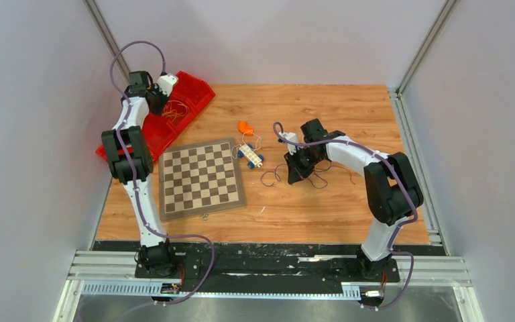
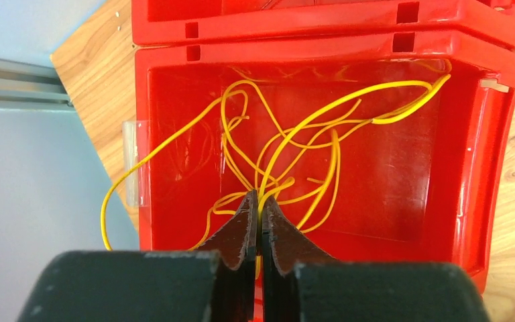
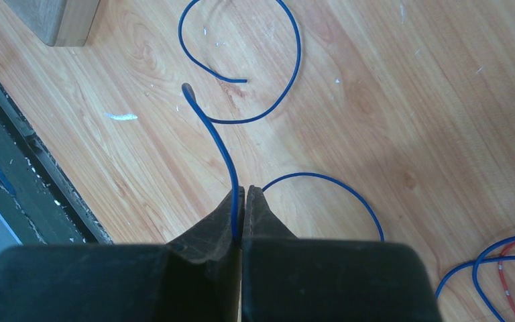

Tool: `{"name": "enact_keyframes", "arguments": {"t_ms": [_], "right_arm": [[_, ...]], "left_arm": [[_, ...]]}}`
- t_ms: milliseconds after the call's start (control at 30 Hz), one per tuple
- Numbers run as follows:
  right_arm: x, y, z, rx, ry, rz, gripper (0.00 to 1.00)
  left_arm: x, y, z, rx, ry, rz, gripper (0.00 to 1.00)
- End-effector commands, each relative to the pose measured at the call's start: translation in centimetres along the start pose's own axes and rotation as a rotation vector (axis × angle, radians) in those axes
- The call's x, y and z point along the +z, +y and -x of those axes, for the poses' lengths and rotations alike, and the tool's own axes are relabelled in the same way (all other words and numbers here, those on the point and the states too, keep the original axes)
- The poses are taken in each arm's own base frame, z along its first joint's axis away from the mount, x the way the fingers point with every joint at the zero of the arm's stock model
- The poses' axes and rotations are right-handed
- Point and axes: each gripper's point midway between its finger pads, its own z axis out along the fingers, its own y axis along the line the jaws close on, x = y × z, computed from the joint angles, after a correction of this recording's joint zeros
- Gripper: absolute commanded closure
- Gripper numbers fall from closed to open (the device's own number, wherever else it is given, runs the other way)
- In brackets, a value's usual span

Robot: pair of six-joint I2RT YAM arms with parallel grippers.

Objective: Untangle the cables

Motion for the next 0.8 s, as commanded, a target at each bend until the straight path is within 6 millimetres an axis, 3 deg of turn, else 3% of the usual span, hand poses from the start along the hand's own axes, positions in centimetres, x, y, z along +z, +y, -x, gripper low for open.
{"name": "enact_keyframes", "arguments": {"t_ms": [0, 133, 267, 367, 433, 467, 500, 533, 600, 700, 733, 767], "right_arm": [[-0.2, 0.6, 1.4, -0.013, -0.030, 0.033, 0.99], [-0.5, 1.0, 1.4, -0.013, -0.038, 0.043, 0.99], [-0.9, 1.5, 1.8, -0.018, -0.055, 0.053, 1.00], [-1.7, 2.1, 2.6, -0.031, -0.082, 0.066, 1.00], [-2.5, 2.8, 3.6, -0.047, -0.112, 0.080, 1.00], [-3.0, 3.2, 4.2, -0.056, -0.131, 0.092, 1.00], [-3.6, 3.8, 5.0, -0.068, -0.153, 0.108, 1.00], [-4.4, 4.4, 5.8, -0.076, -0.174, 0.126, 1.00], [-6.2, 5.9, 7.7, -0.103, -0.223, 0.163, 1.00], [-9.5, 8.1, 10.6, -0.161, -0.304, 0.197, 1.00], [-10.8, 8.9, 11.9, -0.191, -0.341, 0.199, 1.00], [-12.1, 9.7, 12.7, -0.219, -0.374, 0.206, 1.00]], "left_arm": [[-0.8, 1.9, 4.1, 0.018, -0.111, 0.059, 0.90], [-3.4, 2.7, 6.8, -0.027, -0.173, 0.081, 0.66], [-7.6, 3.8, 9.6, -0.059, -0.216, 0.128, 0.34], [-11.6, 4.0, 11.3, -0.085, -0.241, 0.152, 0.23], [-14.3, 3.1, 12.3, -0.108, -0.263, 0.132, 0.14], [-15.0, 2.2, 12.1, -0.133, -0.259, 0.107, 0.06], [-17.4, 1.5, 13.5, -0.126, -0.310, 0.087, 0.03], [-17.7, 0.2, 13.0, -0.155, -0.305, 0.050, 0.01], [-20.6, -2.8, 14.0, -0.169, -0.374, -0.048, 0.00], [-25.8, -8.7, 15.6, -0.220, -0.512, -0.256, 0.00], [-28.8, -10.6, 16.7, -0.197, -0.582, -0.318, 0.00], [-28.7, -12.6, 16.2, -0.233, -0.585, -0.382, 0.00]]}}
